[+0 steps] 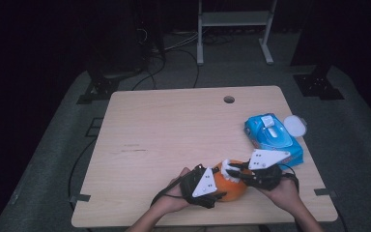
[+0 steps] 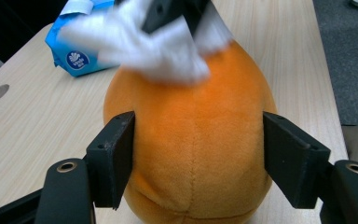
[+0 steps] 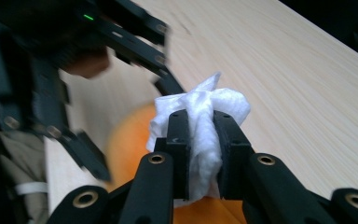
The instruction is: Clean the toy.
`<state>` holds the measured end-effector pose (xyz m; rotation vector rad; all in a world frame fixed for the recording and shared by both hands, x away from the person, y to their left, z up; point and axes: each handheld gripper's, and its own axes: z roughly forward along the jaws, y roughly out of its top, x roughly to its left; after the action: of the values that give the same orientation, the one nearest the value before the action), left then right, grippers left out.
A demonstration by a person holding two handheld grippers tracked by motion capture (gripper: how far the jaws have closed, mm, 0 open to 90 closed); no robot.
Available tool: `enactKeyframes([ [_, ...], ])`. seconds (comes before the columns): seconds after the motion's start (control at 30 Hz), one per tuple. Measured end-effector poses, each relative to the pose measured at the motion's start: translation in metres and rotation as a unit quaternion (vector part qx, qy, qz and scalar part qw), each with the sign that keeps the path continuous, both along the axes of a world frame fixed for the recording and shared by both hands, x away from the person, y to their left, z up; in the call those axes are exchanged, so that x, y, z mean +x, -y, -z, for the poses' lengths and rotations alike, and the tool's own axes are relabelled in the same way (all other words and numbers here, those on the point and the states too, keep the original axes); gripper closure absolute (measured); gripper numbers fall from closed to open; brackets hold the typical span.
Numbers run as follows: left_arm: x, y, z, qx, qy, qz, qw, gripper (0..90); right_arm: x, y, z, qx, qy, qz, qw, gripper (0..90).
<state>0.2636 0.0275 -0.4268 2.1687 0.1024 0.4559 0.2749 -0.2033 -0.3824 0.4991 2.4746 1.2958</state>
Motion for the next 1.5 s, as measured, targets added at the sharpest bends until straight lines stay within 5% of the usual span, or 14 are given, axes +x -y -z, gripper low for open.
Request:
enactKeyframes([
  [0.2,0.002,0.010,-0.001,-0.029,-0.033,-0.032,0.9985,10.1,-0.001,0.004,0.002,0.017,-0.012,0.009,0.9998,76.9],
  [0.3,0.001,0.008,0.001,-0.020,-0.028,-0.027,0.9991,16.2,-0.004,-0.005,0.002,0.009,-0.009,-0.010,0.9999,76.9],
  [0.47,0.007,-0.001,0.001,-0.021,-0.041,-0.023,0.9987,24.1,0.000,0.005,-0.001,0.010,-0.009,0.001,0.9999,76.9],
  [0.63,0.018,-0.016,0.006,-0.039,-0.072,-0.020,0.9964,24.3,0.016,0.040,0.009,0.014,-0.026,0.059,0.9978,76.9],
  [0.73,0.018,-0.016,0.007,-0.035,-0.071,-0.016,0.9967,24.2,0.015,0.038,0.010,0.025,-0.031,0.051,0.9979,76.8],
  [0.83,0.019,-0.016,0.007,-0.036,-0.072,-0.015,0.9966,24.1,0.008,0.022,0.006,0.035,-0.031,0.015,0.9988,76.8],
  [0.93,0.020,-0.020,0.007,-0.031,-0.075,-0.011,0.9967,24.0,0.003,0.011,0.004,0.022,-0.022,0.000,0.9995,76.9],
  [1.13,0.024,-0.025,0.009,-0.037,-0.088,-0.011,0.9954,24.3,0.016,0.030,0.013,0.032,-0.040,0.030,0.9982,76.9],
  [1.23,0.027,-0.029,0.011,-0.042,-0.100,-0.011,0.9941,24.2,0.025,0.050,0.022,0.029,-0.055,0.069,0.9957,76.8],
  [1.5,0.025,-0.027,0.012,-0.034,-0.094,-0.007,0.9950,23.1,0.019,0.031,0.010,0.051,-0.046,0.034,0.9970,76.8],
])
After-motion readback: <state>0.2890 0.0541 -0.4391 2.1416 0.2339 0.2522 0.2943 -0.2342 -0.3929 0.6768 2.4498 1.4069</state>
